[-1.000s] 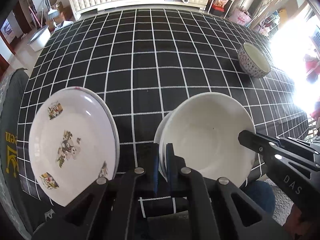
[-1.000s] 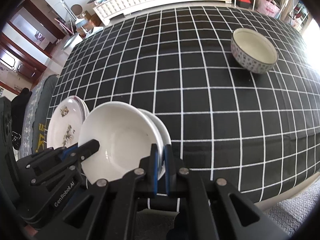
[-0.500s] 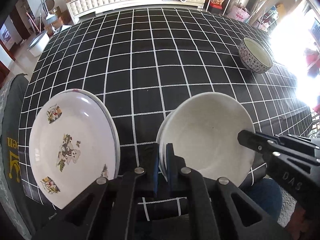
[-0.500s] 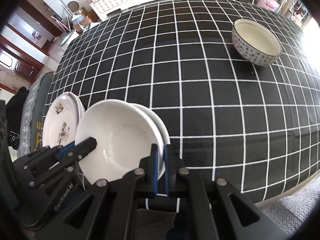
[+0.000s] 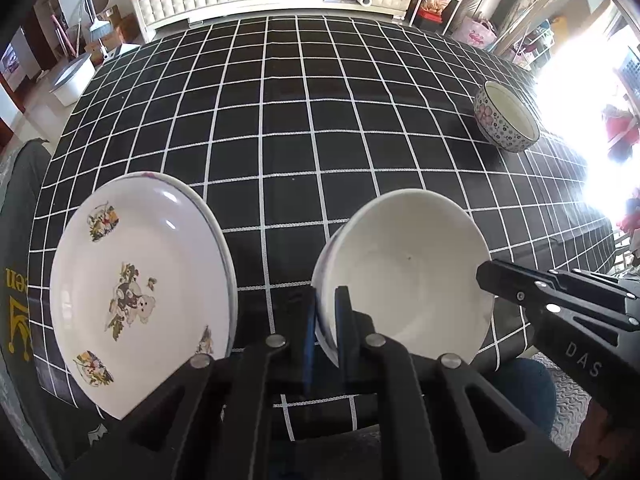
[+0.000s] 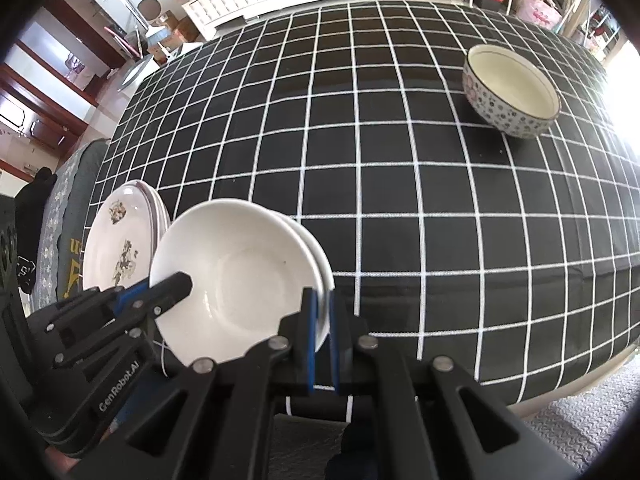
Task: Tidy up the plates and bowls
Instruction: 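Lower the cream bowl into the white bowl and open the left gripper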
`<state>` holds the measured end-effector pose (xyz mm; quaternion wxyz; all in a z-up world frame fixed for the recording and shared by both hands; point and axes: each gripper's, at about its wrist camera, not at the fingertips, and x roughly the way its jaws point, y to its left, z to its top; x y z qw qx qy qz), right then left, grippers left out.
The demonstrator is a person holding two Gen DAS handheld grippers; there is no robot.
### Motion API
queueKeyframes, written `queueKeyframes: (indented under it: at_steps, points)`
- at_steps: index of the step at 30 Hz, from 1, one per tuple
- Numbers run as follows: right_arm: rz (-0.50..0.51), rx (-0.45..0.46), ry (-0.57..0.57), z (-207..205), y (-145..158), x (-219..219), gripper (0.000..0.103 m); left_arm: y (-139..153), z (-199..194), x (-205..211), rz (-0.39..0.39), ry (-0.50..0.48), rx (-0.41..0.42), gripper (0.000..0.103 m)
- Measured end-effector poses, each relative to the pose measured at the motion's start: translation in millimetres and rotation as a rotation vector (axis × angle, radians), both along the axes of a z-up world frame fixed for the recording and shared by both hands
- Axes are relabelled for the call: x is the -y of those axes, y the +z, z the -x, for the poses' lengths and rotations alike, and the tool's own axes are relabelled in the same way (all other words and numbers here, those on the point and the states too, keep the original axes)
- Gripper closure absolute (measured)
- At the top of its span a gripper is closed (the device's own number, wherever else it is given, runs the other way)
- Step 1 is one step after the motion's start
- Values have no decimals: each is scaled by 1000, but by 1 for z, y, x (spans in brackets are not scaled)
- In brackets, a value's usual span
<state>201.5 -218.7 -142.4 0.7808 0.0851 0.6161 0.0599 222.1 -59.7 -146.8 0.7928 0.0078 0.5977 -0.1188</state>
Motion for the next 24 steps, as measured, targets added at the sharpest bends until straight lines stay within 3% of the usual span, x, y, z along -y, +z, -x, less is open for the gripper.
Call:
queueKeyframes:
  at_steps: [3, 7, 10, 14, 20, 24]
  points:
    - [26, 13, 10, -2, 1, -2, 94, 3, 1, -2, 6, -4, 21, 94]
    - [25, 9, 15, -7, -2, -4, 94, 3, -4, -9, 15, 14, 34, 81]
    - [31, 15, 20, -9, -3, -6, 94, -2, -7, -13, 45, 27, 18, 79]
    - [71, 12, 38, -9, -3, -11, 94, -3, -5, -8, -11, -6, 31, 72]
    - [55, -2, 30, -8, -1, -4, 93, 4, -2, -7, -25, -11, 26, 71]
    - [32, 9, 17, -5, 8, 6, 79, 23, -2, 0, -34, -30, 56, 60]
